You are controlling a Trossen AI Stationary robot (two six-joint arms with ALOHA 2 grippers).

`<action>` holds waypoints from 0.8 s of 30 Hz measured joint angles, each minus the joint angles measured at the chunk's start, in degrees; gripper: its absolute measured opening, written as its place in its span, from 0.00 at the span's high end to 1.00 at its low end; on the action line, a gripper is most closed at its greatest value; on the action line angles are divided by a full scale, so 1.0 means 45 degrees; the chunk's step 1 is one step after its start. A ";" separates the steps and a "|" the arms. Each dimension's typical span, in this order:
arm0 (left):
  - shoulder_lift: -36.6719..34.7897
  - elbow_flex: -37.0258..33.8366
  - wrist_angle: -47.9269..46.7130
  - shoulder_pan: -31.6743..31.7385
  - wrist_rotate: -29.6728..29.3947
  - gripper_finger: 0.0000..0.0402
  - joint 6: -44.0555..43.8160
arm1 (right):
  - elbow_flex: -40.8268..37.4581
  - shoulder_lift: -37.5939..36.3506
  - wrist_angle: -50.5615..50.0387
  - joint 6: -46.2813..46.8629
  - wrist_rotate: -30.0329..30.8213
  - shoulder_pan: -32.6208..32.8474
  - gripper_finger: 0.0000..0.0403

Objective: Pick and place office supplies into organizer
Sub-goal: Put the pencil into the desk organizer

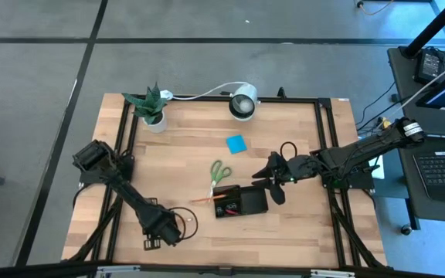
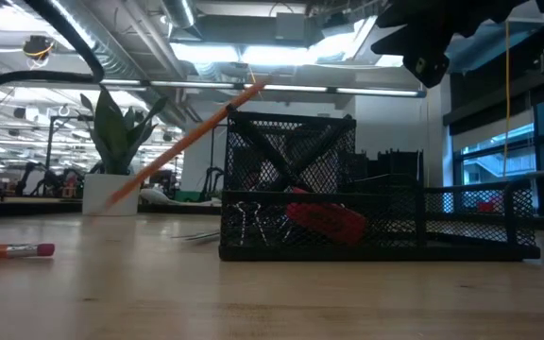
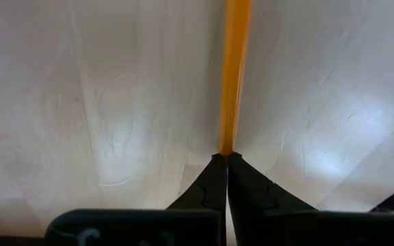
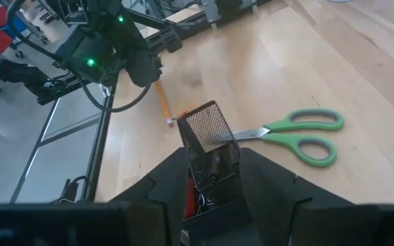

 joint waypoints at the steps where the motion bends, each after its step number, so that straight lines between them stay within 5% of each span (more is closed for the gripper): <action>1: -0.0006 0.0008 0.0021 0.0000 -0.0063 1.00 0.0019 | 0.0002 0.0000 0.0005 -0.0008 -0.0002 0.0000 0.67; 17: -0.0036 0.0032 0.0692 0.0225 -0.0851 0.99 0.1161 | 0.0005 0.0000 0.0010 0.0522 -0.0031 0.0000 0.67; 24: -0.0049 0.0043 0.1885 0.0731 -0.1650 0.99 0.1631 | 0.0005 0.0000 0.0461 0.0528 -0.1024 0.0547 0.67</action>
